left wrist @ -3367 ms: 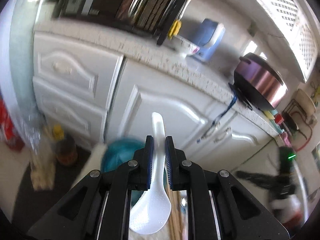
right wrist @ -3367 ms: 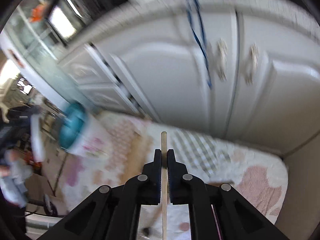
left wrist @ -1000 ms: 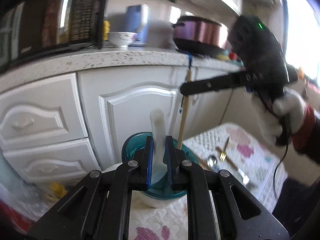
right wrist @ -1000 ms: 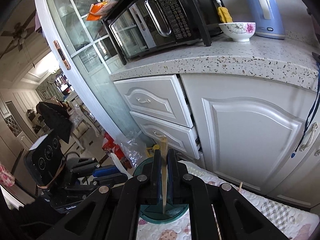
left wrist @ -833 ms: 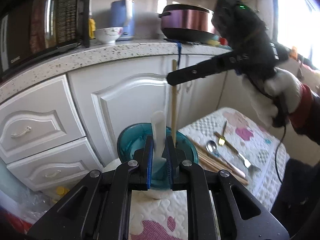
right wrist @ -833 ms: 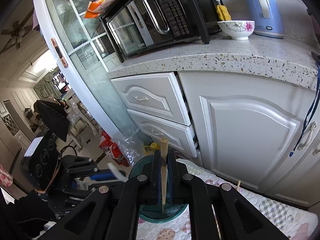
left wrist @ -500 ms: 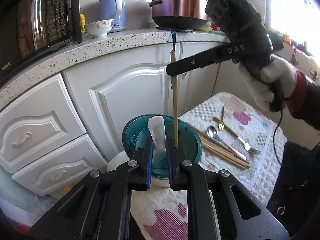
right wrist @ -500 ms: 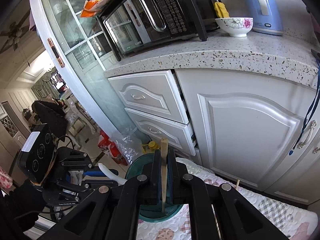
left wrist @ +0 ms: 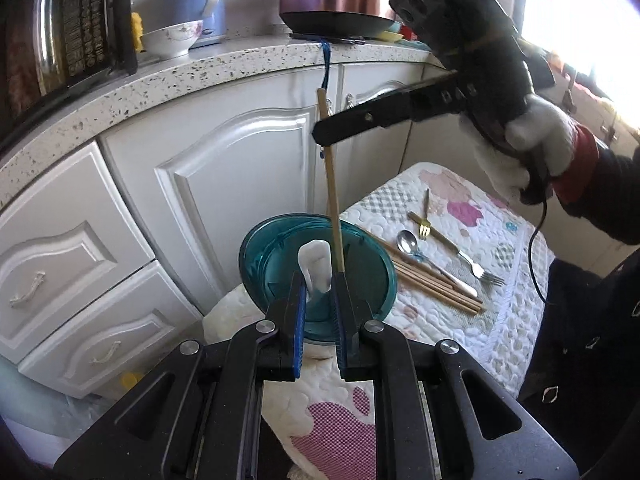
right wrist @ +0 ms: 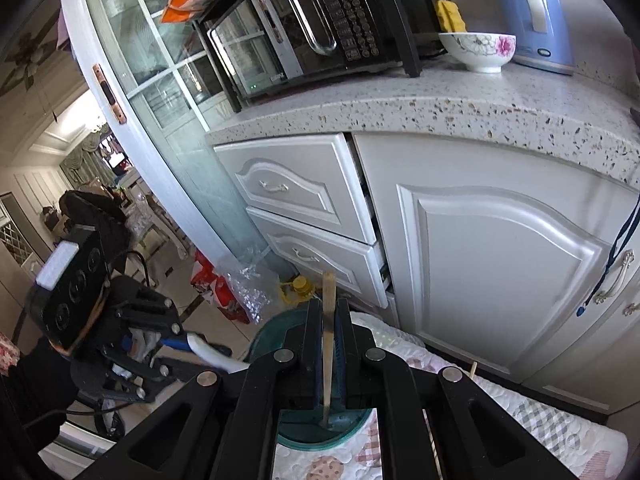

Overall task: Organize utensils
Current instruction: 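Lower the white spoon into the teal utensil holder and open the left tool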

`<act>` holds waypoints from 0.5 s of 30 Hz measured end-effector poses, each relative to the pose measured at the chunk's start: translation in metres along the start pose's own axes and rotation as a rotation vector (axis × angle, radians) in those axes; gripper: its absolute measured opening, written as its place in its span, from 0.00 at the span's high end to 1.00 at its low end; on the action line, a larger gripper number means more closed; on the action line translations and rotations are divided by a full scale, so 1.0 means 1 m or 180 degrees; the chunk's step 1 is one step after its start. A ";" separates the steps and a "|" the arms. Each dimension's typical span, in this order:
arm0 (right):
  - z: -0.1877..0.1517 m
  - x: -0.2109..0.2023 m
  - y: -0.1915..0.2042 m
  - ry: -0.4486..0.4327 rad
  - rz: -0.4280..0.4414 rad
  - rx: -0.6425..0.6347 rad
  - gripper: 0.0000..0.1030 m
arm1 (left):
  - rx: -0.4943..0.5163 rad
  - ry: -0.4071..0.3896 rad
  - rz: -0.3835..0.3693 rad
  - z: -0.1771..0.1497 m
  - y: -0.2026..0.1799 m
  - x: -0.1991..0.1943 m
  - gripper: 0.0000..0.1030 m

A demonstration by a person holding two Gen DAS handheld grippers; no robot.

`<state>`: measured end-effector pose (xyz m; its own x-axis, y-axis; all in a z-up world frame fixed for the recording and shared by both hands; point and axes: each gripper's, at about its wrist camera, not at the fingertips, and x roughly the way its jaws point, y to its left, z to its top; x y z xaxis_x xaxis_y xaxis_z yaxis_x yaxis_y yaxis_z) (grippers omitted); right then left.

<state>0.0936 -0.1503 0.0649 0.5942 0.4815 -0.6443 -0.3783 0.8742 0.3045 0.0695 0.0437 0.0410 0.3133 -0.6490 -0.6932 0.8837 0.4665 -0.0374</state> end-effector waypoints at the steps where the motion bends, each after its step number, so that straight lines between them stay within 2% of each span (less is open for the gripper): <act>1: 0.000 0.000 0.000 -0.0004 -0.0012 -0.0014 0.95 | -0.0055 -0.0027 0.0001 0.000 0.001 0.000 0.89; 3: 0.000 0.000 0.000 -0.0011 -0.0032 -0.0010 0.94 | -0.0220 -0.0087 0.0092 0.001 0.006 0.002 0.89; 5: 0.001 -0.001 -0.001 -0.0004 -0.0032 0.0007 0.80 | -0.0385 -0.0157 0.0082 0.000 0.011 0.002 0.89; 6: 0.001 -0.001 -0.001 0.0000 -0.0021 0.0019 0.67 | -0.0439 -0.0196 0.0068 -0.001 0.012 0.001 0.89; 9: -0.001 -0.004 0.002 0.0035 0.0036 -0.0030 0.66 | -0.0465 -0.0222 0.0053 -0.002 0.009 0.003 0.89; 12: -0.004 -0.006 0.001 0.0050 -0.0035 -0.0049 0.66 | -0.0583 -0.0276 0.0020 -0.004 0.010 0.004 0.88; 15: -0.010 -0.010 -0.007 0.0047 -0.0062 0.0063 0.66 | -0.0720 -0.0376 0.0002 -0.005 0.011 0.002 0.80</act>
<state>0.0829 -0.1624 0.0620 0.5905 0.4637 -0.6605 -0.3526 0.8844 0.3056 0.0780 0.0510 0.0357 0.3640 -0.7082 -0.6050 0.7875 0.5808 -0.2062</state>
